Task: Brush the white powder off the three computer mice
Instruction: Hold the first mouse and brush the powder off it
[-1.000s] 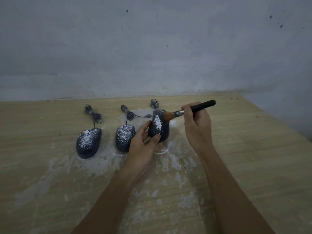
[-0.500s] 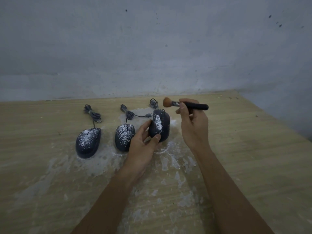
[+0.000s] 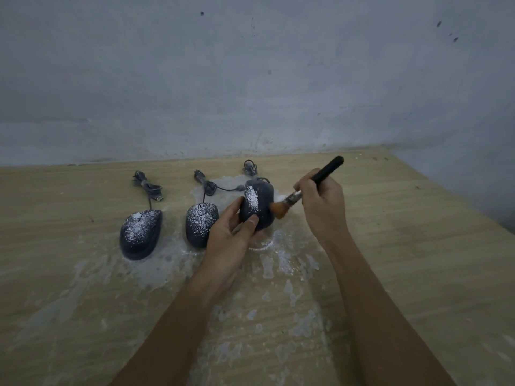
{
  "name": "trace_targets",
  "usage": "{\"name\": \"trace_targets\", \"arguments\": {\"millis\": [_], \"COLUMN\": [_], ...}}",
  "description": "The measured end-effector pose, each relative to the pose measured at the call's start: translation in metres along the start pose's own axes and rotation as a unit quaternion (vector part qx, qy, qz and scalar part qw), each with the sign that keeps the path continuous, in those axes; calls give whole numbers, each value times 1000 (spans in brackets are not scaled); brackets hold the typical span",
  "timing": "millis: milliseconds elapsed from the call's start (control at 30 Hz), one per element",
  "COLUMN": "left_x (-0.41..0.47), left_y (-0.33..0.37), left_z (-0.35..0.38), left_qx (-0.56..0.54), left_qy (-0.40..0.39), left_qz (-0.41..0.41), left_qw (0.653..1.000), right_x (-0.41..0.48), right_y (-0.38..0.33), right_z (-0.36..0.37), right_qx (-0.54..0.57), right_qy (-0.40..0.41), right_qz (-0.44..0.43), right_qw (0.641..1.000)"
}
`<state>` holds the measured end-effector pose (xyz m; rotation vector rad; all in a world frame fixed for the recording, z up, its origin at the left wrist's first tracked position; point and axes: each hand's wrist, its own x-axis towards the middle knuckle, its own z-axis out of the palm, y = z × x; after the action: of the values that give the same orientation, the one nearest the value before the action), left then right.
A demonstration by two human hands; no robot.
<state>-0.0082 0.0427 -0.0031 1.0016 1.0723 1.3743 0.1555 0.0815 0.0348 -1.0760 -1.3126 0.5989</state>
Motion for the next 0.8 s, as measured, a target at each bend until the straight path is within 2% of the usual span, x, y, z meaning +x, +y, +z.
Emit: {"name": "trace_targets", "arguments": {"millis": [133, 300, 433, 500, 600, 733, 800], "left_x": [1, -1, 0, -1, -2, -2, -1], "left_y": [0, 2, 5, 6, 9, 9, 8], "left_z": [0, -1, -2, -2, -1, -3, -4], "left_qx": [-26, -58, -91, -109, -119, -152, -166], "left_qy": [-4, -18, -26, -32, -44, -47, -51], "left_qz": [-5, -15, -34, -46, -52, -65, -70], "left_qw": [1000, 998, 995, 992, 991, 985, 982], "right_x": [3, -1, 3, 4, 0, 1, 3], "right_y": [2, 6, 7, 10, 12, 10, 11], "right_z": [-5, -9, -9, -5, 0, -9, -11], "right_qx": [34, 32, 70, 48, 11, 79, 94], "right_qy": [21, -55, 32, 53, 26, 2, 17], "right_qz": [9, 36, 82, 93, 104, 102, 106], "right_qw": [999, 997, 994, 993, 994, 992, 990]}}
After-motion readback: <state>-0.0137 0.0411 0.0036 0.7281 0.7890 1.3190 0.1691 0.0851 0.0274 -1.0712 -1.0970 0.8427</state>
